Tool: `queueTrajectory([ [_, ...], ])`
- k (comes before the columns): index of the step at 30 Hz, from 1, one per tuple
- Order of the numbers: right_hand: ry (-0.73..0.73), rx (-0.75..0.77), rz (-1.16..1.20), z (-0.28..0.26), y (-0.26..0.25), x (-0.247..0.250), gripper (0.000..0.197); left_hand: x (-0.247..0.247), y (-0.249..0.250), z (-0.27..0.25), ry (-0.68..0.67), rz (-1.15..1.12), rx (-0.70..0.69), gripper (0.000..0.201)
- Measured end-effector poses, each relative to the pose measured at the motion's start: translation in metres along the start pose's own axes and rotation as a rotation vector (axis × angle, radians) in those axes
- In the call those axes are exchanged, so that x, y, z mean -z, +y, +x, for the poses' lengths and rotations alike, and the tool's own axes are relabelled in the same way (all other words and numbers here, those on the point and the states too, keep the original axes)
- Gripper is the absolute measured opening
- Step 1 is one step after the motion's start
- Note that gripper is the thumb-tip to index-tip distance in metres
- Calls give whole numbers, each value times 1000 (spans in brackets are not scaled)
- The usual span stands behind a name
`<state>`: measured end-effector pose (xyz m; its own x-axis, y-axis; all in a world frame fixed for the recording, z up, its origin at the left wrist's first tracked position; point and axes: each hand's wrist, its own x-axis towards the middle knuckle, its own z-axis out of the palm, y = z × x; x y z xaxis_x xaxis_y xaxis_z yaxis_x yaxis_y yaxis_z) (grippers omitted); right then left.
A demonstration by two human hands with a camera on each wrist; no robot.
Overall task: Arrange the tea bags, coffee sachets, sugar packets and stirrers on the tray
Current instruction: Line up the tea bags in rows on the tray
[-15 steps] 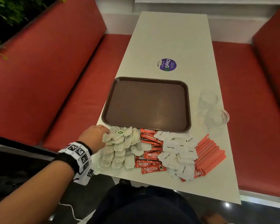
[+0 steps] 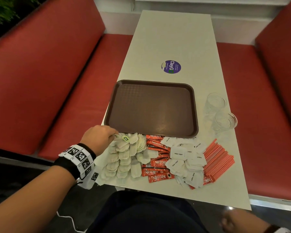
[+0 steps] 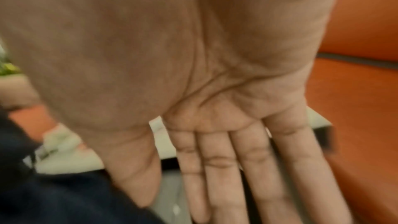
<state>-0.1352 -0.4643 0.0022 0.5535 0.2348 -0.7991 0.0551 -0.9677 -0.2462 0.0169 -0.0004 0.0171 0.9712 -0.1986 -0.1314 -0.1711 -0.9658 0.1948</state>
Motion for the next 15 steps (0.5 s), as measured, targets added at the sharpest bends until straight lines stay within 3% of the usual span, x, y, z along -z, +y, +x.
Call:
queueTrajectory([
  [4,102,127,-121,0,-51,52,23,15,7,7,91,-166,-168,9],
  [7,328,291,-139,25,-111,97,31,25,14,9,83,-215,-306,9],
  [11,567,555,26,76,-192,138,35,37,20,13,37,-288,-473,18],
  [15,612,616,74,122,-235,150,23,39,15,18,63,-469,-462,14],
])
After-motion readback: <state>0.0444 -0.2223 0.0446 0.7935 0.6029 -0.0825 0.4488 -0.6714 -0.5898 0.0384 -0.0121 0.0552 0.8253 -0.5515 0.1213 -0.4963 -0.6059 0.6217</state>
